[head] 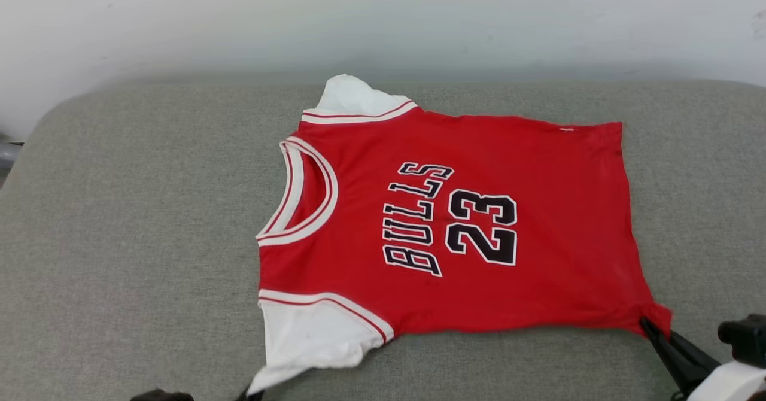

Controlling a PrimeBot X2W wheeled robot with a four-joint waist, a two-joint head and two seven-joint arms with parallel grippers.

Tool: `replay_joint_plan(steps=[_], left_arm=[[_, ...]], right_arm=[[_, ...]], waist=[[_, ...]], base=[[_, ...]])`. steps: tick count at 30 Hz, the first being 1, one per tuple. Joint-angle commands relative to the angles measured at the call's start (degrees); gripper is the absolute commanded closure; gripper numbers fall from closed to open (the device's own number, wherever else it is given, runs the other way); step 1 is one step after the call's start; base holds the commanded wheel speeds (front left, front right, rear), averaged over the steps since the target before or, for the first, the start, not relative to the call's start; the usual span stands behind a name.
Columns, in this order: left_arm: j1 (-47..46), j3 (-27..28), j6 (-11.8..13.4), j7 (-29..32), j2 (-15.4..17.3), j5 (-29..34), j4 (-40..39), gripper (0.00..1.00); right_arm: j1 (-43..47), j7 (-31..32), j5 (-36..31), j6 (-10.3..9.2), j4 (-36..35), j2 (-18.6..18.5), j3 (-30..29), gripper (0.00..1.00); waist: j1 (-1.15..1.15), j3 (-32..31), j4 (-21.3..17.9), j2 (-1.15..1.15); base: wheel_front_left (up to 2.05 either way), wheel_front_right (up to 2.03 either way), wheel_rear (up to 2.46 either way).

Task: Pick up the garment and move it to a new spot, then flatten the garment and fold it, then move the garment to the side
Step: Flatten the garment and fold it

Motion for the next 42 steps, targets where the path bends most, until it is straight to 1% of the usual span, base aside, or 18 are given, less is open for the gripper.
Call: replay_joint_plan(steps=[1, 5, 8, 12, 16, 18, 23, 28, 32, 35, 42], left_arm=[[1.4, -0.3, -0.4, 0.9, 0.7, -0.7, -0.7, 1.00], [3.7, -1.8, -1.4, 4.5, 2.2, -2.7, -2.2, 1.00], [5.0, -1.6, -1.0, 6.5, 3.9, -3.8, -3.6, 1.00], [5.9, 0.2, 0.2, 6.7, 6.2, -3.9, -6.4, 1.00], [3.6, 0.0, 0.0, 6.4, 6.2, -2.7, -7.8, 1.00], [1.6, -0.2, -0.4, 5.8, 5.8, -1.3, -7.7, 1.00], [-5.0, 0.2, -1.3, 4.3, 6.1, 3.0, -5.9, 1.00], [-12.7, -0.1, -3.2, 5.4, 6.1, 5.4, -3.5, 1.00], [-19.8, -0.4, -5.2, 5.9, 5.3, 7.0, -0.4, 1.00], [-24.9, -0.4, -6.2, 5.9, 4.2, 7.5, 2.4, 1.00], [-35.4, -1.3, -8.6, 6.5, 2.8, 8.6, 10.2, 1.00]], right_arm=[[1.8, 0.6, 0.1, -0.09, -0.8, -0.5, -1.0, 1.00], [5.5, 2.6, 0.2, -0.09, -2.5, -1.5, -3.1, 1.00], [8.0, 4.4, 1.1, -0.09, -4.3, -2.3, -3.8, 1.00], [10.0, 5.8, 1.6, -0.09, -6.0, -2.8, -5.2, 1.00], [9.9, 6.3, 0.8, -0.09, -7.1, -2.1, -5.8, 1.00], [9.2, 6.4, 0.6, -0.09, -7.5, -1.7, -6.0, 1.00], [6.4, 6.7, 1.1, -0.08, -9.0, -1.8, -6.8, 1.00], [3.1, 7.7, 2.1, -0.08, -10.2, -2.1, -7.1, 1.00], [0.1, 8.1, 2.7, -0.08, -10.4, -2.0, -7.3, 1.00], [-2.0, 8.4, 3.3, -0.08, -10.1, -1.8, -6.9, 1.00], [-6.8, 9.2, 4.6, -0.08, -8.0, -1.4, -5.6, 1.00]], waist=[[0.01, -0.2, 0.1, 0.00], [0.01, -0.6, 0.4, 0.00], [0.01, -0.7, 0.6, 0.00], [0.01, -0.2, 0.9, 0.00], [0.01, 0.8, 1.2, 0.00], [0.01, 1.3, 1.2, 0.00], [0.01, 2.6, 0.7, 0.00], [0.01, 4.4, 0.0, 0.00], [0.01, 6.3, -0.6, 0.00], [0.01, 7.9, -1.2, 0.00], [0.01, 11.8, -2.8, 0.00]], base=[[0.00, 0.00, 0.00], [0.00, 0.00, 0.00], [0.00, 0.00, 0.00], [0.00, 0.00, 0.00], [0.00, 0.00, 0.00], [0.00, 0.00, 0.00], [0.00, 0.00, 0.00], [0.00, 0.00, 0.00], [0.00, 0.00, 0.00], [0.00, 0.00, 0.00], [0.00, 0.00, 0.00]])
